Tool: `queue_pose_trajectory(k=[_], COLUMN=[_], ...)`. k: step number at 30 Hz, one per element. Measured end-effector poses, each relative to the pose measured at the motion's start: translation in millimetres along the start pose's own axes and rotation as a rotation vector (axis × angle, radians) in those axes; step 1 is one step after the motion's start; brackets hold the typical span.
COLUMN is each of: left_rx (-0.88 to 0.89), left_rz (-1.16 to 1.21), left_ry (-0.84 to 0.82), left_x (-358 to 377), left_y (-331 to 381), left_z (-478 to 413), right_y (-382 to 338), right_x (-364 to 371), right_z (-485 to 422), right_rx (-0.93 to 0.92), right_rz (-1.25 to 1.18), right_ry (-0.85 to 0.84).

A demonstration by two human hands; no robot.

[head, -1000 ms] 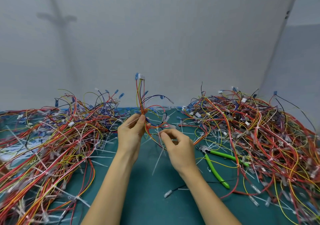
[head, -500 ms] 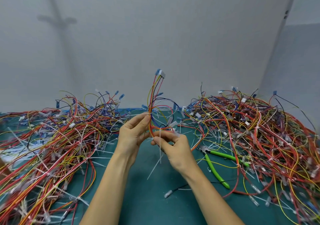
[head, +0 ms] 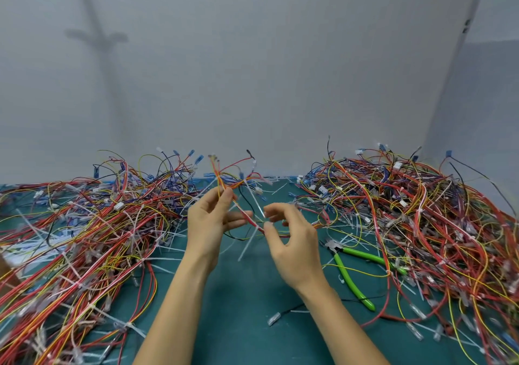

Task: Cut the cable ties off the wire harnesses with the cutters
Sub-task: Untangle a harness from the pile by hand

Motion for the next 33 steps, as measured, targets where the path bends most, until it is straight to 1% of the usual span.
queue_pose_trajectory(k=[2,4,6,7,10,12,15,17,19,21,23,26,28,29,31,33], left_rx=[0.031,0.03,0.007,-0.008,-0.055,-0.079,-0.065,-0.066,-0.086,-0.098,-0.085,-0.086,-0.111,-0.114,-0.109,-0.114], left_rz=[0.078,0.178,0.247,0.265,0.27,0.186,0.012,-0.083,-0.033,0.068,0.139,0.316,0.423,0.46,0.537,0.604], left_ry=[0.067,0.084,0.081,0.069,-0.012,-0.069,-0.151,-0.21,-0.247,-0.236,-0.186,-0.078,-0.01,0.005,0.001,-0.005], left_x=[-3,-7,-8,-8,-5,-2,6,12,16,17,18,15,9,6,0,-1], left_y=[5,11,12,12,10,10,8,7,7,10,15,19,22,25,28,32], left_z=[-1,-2,-3,-4,-6,-4,0,3,5,6,6,3,1,-1,-3,-3], right_y=[4,10,11,9,2,-3,-10,-15,-17,-16,-15,-10,-3,1,7,8], right_x=[-5,-8,-9,-8,-6,-6,-1,4,8,9,6,-4,-12,-15,-19,-21], right_z=[-2,-3,-3,-4,-8,-12,-12,-10,-9,-8,-8,-11,-12,-12,-11,-8], right_rx=[-0.028,-0.044,0.017,0.062,0.128,0.158,0.216,0.255,0.301,0.329,0.312,0.245,0.264,0.266,0.263,0.265], right_rz=[0.116,0.203,0.076,-0.028,-0.229,-0.337,-0.534,-0.652,-0.776,-0.843,-0.811,-0.671,-0.616,-0.563,-0.462,-0.484], right_ry=[-0.08,-0.228,-0.323,-0.329,-0.262,-0.2,-0.095,-0.063,-0.069,-0.1,-0.149,-0.175,-0.202,-0.25,-0.398,-0.554])
Point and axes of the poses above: each hand's wrist, its own z-axis away from the middle knuckle, its own x-axis out of the palm, y = z × x, the point moved 2 cm from there along -z, towards the middle knuckle, and after that the axes turned 9 degrees about -x, right-handed, at the moved point
